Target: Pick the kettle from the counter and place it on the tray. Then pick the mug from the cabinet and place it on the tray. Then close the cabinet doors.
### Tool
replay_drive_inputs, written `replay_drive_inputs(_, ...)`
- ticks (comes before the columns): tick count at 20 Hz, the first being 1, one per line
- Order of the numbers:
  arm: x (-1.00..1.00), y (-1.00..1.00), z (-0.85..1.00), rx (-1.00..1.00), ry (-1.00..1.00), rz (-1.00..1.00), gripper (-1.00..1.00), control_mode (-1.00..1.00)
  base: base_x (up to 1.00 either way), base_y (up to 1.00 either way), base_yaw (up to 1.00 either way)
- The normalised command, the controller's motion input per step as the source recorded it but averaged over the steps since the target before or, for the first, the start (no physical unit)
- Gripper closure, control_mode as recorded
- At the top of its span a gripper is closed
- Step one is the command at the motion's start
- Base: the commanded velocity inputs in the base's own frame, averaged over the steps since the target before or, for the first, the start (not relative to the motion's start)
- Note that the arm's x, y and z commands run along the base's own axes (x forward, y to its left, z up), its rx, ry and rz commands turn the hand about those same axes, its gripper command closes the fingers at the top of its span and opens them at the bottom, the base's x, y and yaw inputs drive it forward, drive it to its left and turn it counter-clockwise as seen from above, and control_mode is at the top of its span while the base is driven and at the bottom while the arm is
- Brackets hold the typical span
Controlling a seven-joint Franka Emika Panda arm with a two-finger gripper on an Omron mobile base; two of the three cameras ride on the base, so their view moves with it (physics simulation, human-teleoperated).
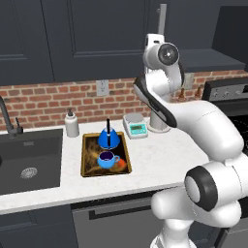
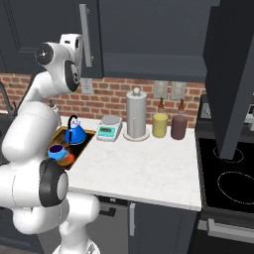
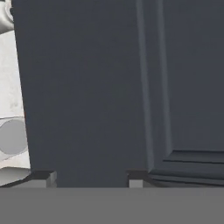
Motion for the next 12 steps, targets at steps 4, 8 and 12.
replay_drive_inputs(4,0.66,0.00,-0.15,0.00,0.00,0.00,-1.00,-1.00,0.00,0.00,0.00)
replay_drive_inputs(8,0.31,0.00,-0.28,0.00,0.01,0.00,-1.00,-1.00,0.00,0.00,0.00)
replay_drive_inputs(12,0.31,0.03,-0.38,0.00,0.07,0.00,-1.00,-1.00,0.00,0.00,0.00)
